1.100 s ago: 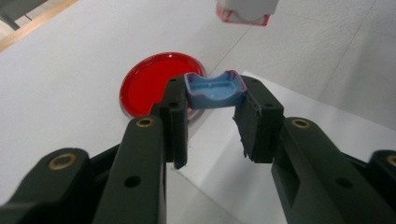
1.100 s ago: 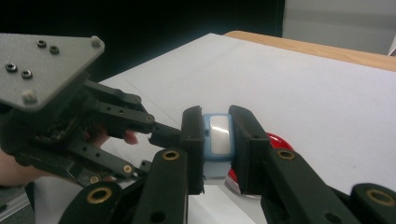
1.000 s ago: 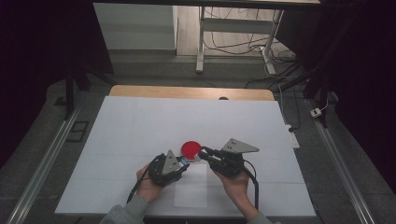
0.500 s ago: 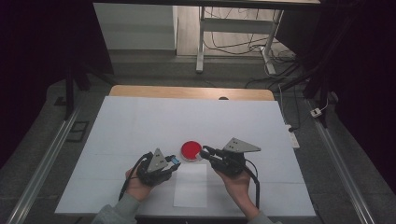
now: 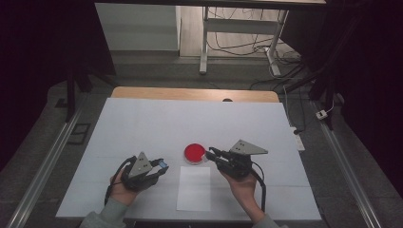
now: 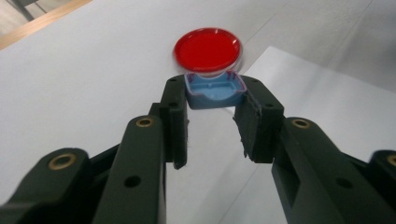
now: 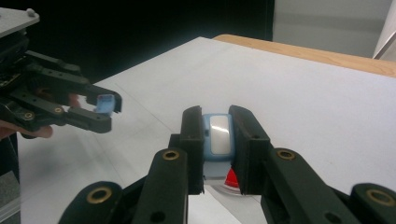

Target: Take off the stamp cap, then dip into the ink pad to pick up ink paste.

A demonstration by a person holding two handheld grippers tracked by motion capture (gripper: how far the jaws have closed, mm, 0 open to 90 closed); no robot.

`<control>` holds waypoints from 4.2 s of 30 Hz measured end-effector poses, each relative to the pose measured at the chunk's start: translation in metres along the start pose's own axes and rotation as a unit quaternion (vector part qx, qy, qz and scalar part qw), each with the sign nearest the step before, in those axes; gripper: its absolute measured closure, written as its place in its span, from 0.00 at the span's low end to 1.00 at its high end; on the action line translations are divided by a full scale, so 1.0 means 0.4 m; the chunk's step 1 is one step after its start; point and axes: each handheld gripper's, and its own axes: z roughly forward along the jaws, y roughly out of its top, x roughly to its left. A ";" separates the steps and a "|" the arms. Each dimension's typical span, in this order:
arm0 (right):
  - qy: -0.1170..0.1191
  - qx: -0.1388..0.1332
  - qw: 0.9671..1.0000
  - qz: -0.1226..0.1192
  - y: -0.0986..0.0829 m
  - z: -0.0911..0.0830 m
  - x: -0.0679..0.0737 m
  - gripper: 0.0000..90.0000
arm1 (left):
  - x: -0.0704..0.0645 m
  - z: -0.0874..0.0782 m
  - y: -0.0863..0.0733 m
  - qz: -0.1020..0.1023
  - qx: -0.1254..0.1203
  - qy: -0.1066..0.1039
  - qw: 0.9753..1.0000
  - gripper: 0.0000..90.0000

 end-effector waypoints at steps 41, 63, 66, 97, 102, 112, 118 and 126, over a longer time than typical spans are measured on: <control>-0.002 0.001 1.000 -0.006 0.001 0.001 -0.005 0.84 | 0.049 -0.077 -0.090 -0.048 0.006 0.026 0.998 0.73; 0.000 0.023 0.999 -0.024 0.030 0.042 -0.014 0.84 | 0.049 -0.072 -0.089 -0.046 0.010 0.025 0.999 0.73; 0.004 0.029 0.999 -0.022 0.034 0.051 -0.018 0.84 | 0.048 -0.069 -0.090 -0.048 0.011 0.024 0.999 0.73; -0.014 0.087 0.995 -0.048 0.043 0.171 -0.040 0.84 | 0.049 -0.068 -0.088 -0.048 0.012 0.021 0.999 0.73; -0.017 0.098 0.994 -0.050 0.040 0.179 -0.042 0.84 | 0.049 -0.067 -0.088 -0.048 0.012 0.021 0.999 0.73; -0.021 0.117 0.992 -0.053 0.029 0.200 -0.049 0.84 | 0.049 -0.066 -0.089 -0.048 0.014 0.019 0.999 0.73; -0.025 0.128 0.990 -0.053 0.022 0.211 -0.054 0.84 | 0.051 -0.065 -0.090 -0.049 0.016 0.019 0.999 0.73; -0.026 0.137 0.989 -0.053 0.015 0.222 -0.057 0.84 | 0.048 -0.062 -0.090 -0.047 0.018 0.017 0.999 0.73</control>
